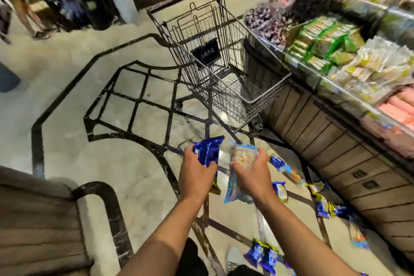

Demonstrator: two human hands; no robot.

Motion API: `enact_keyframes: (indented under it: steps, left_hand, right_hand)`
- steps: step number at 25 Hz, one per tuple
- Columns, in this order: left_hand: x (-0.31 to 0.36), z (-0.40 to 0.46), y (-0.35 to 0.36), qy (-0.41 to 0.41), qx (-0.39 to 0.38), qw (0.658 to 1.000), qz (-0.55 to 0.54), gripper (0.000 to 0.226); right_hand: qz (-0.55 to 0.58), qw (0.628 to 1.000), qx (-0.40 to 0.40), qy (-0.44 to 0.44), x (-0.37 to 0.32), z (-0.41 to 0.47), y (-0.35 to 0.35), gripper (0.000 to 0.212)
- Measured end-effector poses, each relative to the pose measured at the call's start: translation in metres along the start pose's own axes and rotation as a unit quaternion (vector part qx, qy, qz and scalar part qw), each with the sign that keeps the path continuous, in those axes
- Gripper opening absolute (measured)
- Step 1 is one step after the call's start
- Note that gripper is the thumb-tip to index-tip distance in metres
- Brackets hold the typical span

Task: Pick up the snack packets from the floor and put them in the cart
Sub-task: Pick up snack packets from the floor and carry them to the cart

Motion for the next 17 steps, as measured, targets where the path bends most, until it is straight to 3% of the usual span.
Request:
enact_keyframes:
  steps: [8,17]
  left_hand:
    - [0.035,0.209,0.035,0.062,-0.049,0.997,0.003,0.068]
    - [0.132,0.394,0.094,0.155,-0.137,0.978,0.005,0.069]
  right_hand:
    - [-0.013,0.997,0.080,0.015,-0.083,0.119,0.122,0.078]
    - [0.026,0.977,0.206,0.051,-0.171,0.245,0.183,0.049]
Point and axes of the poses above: each hand's wrist, its own z-axis towards the middle knuckle, its own y-axis out of the palm, x = y × z, the point moved 1 cm from there along z, towards the middle knuckle, and after that the axes turned 11 degrees about x, right-handed, at the moved point
